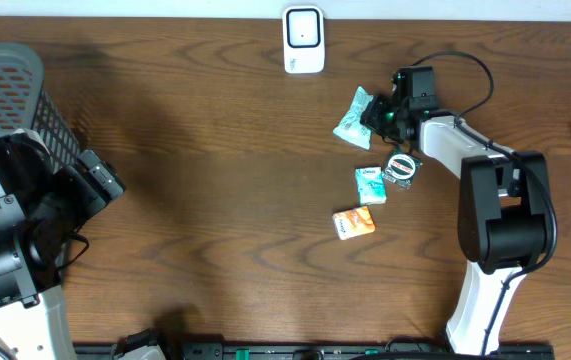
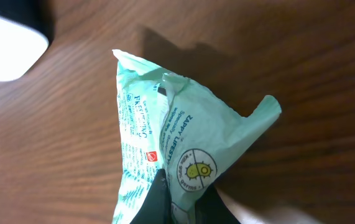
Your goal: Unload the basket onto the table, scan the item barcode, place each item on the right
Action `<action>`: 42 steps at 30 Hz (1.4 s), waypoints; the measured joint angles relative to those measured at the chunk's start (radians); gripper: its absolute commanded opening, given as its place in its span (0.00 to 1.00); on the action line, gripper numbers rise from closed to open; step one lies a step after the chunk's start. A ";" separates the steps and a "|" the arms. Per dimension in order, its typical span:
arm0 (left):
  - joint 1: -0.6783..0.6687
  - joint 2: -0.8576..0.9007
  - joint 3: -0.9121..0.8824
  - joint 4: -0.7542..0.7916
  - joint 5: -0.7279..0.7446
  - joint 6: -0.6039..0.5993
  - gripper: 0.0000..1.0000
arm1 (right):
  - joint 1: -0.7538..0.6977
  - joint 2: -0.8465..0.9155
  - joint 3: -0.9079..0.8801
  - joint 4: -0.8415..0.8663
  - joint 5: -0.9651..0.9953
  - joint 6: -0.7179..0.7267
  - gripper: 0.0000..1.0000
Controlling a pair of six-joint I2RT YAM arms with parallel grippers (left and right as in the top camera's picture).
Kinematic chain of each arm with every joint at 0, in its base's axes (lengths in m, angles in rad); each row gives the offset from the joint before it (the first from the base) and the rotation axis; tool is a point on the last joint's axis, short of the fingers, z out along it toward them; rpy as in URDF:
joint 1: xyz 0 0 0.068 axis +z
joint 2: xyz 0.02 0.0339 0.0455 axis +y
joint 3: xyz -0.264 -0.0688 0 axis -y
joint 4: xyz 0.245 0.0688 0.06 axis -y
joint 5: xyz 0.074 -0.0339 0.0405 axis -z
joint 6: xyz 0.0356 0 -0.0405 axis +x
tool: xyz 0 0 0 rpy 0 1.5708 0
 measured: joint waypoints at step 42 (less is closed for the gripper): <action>0.000 0.000 0.000 0.000 0.000 0.000 0.98 | 0.162 -0.354 -0.021 0.150 -0.153 -0.363 0.01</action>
